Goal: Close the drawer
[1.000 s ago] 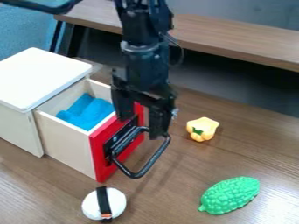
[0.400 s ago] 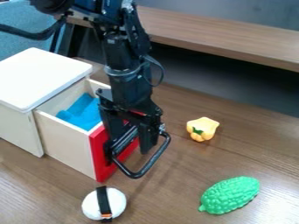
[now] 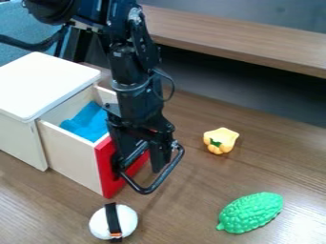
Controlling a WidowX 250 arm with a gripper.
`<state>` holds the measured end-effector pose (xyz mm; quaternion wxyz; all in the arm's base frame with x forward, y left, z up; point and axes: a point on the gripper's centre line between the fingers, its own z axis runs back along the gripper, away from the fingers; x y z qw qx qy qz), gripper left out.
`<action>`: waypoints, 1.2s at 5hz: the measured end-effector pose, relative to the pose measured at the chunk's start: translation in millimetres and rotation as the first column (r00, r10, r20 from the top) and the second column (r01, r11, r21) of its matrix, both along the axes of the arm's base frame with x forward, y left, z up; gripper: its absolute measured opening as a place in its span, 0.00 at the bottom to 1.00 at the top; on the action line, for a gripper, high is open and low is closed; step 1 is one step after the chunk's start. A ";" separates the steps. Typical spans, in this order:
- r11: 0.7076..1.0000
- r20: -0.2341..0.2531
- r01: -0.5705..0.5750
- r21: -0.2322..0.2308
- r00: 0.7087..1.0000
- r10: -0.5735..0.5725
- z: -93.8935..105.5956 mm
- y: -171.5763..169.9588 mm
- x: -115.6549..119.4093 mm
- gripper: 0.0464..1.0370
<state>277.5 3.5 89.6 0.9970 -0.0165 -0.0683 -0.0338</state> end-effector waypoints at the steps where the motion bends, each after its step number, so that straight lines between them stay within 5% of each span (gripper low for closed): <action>1: 0.999 0.007 -0.012 0.035 1.000 0.011 -0.3 5.8 1.0 0.96; 6: 0.990 0.049 -0.021 0.140 0.999 0.015 1.1 17.3 8.3 0.96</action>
